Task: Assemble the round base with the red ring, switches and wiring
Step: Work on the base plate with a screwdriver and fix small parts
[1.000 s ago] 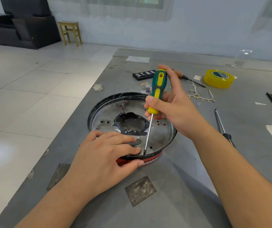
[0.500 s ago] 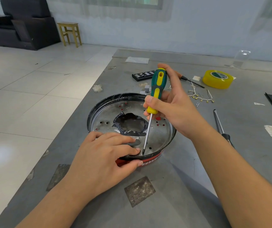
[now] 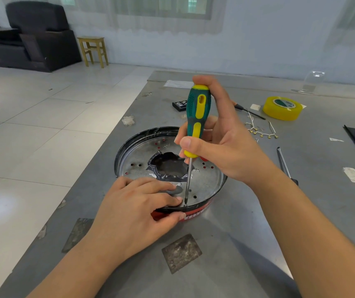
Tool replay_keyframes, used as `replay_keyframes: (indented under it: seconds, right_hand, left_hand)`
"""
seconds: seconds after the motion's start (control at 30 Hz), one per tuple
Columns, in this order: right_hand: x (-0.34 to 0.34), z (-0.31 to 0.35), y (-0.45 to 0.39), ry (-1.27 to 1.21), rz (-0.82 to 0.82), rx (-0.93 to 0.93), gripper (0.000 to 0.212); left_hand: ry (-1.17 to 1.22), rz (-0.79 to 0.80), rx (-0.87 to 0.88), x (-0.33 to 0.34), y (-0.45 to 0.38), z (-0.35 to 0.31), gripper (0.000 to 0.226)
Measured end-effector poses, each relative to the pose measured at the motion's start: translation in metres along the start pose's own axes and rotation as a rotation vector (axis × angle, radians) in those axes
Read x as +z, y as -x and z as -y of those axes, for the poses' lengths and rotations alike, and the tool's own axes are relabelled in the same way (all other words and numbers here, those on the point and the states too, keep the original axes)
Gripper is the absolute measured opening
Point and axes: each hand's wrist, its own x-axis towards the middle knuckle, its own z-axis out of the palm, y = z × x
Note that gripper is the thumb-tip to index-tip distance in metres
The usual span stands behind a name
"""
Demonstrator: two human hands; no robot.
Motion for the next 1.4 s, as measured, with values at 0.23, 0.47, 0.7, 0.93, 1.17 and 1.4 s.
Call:
replay_keyframes:
  seconds: [0.23, 0.47, 0.7, 0.93, 1.17, 1.4]
  right_hand:
    - [-0.002, 0.009, 0.002, 0.066, -0.004, 0.007, 0.082]
    - [-0.002, 0.022, 0.004, 0.240, -0.016, -0.041, 0.081]
    - [0.006, 0.026, 0.005, 0.549, -0.166, -0.160, 0.073]
    - [0.007, 0.037, 0.007, 0.541, -0.096, -0.184, 0.025]
    - [0.009, 0.049, -0.001, 0.588, -0.217, -0.094, 0.031]
    - [0.015, 0.056, -0.007, 0.809, -0.164, -0.081, 0.017]
  left_hand:
    - [-0.008, -0.004, 0.001, 0.000, 0.000, 0.000, 0.039]
    - [-0.012, -0.012, -0.005, 0.001, 0.000, -0.001, 0.039]
    - [-0.003, -0.045, 0.007, 0.001, 0.000, -0.003, 0.037]
    - [-0.012, -0.049, 0.019, 0.000, 0.000, -0.004, 0.037]
    - [-0.024, -0.059, 0.020, 0.001, -0.001, -0.005, 0.038]
    - [-0.033, -0.042, 0.000, 0.000, -0.001, -0.005, 0.040]
